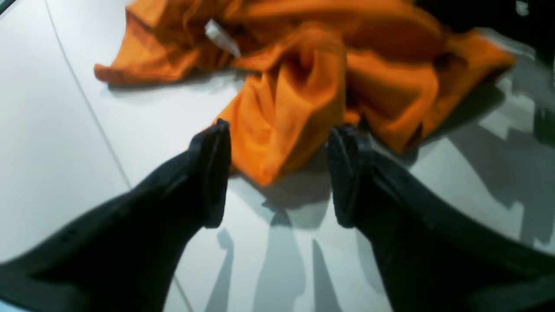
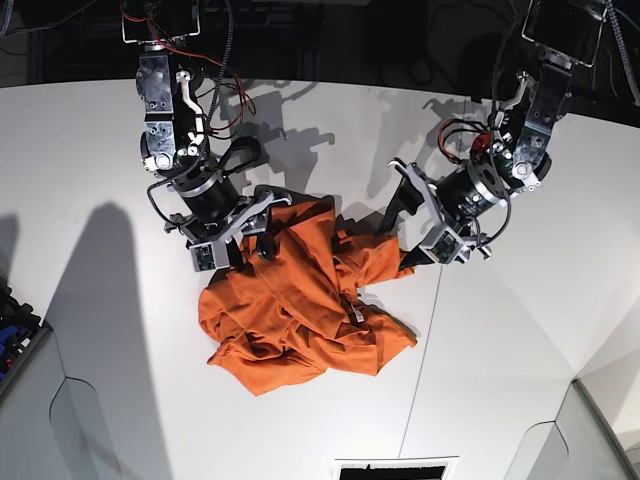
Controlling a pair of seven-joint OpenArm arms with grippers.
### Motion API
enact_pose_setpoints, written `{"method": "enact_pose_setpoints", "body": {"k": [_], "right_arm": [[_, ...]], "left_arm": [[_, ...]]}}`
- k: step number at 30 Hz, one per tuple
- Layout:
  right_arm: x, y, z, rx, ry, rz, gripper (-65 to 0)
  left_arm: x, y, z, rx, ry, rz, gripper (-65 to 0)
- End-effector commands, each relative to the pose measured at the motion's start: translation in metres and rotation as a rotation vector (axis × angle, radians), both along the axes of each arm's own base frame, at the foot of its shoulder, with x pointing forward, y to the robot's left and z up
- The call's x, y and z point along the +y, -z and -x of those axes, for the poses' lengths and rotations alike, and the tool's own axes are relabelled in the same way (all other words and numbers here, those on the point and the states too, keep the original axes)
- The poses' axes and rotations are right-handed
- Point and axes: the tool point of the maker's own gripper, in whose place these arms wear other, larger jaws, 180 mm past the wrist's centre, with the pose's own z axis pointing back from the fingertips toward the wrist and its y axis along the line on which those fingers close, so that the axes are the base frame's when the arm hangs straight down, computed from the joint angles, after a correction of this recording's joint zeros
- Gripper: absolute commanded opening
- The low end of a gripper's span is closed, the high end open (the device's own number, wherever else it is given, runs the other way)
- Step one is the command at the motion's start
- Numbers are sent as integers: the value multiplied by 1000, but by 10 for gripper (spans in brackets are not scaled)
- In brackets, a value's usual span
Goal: Layout the t-shirt on the table in an organized manner, then fold the t-shirt properly
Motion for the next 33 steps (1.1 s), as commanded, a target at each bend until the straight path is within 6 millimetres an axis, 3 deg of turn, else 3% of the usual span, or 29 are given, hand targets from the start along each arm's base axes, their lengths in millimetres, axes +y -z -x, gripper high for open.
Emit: {"method": "enact_pose_setpoints", "body": {"k": [1, 13, 14, 16, 17, 19, 21, 23, 28, 33], "right_arm": [[1, -13, -9, -47, 0, -17, -353], [19, -3, -7, -40, 3, -67, -356], [21, -3, -7, -38, -2, -71, -368], [24, -2, -8, -35, -6, -65, -468], [24, -1, -9, -34, -8, -62, -534], [28, -6, -13, -47, -25, -68, -648], [33, -12, -16, -66, -58, -69, -650], [41, -19, -17, -89, -118, -70, -650], [48, -36, -25, -136, -164, -80, -650], [38, -62, -35, -206, -140, -76, -650]], "left_arm": [[-1, -15, -9, -46, 0, 25, -265], [-13, -15, -15, -44, -8, 66, -266], [-14, -15, -15, -43, -8, 69, -266], [-16, -15, -15, -42, -7, 73, -274], [-17, -14, -14, -40, -3, 73, -301], [-20, -13, -12, -36, 4, 72, -432], [-20, -12, -12, -35, 4, 71, -565], [-19, -13, -12, -36, 4, 71, -650], [-11, -13, -15, -39, -7, 55, -650], [21, -25, -28, -77, -86, 44, -650]]}}
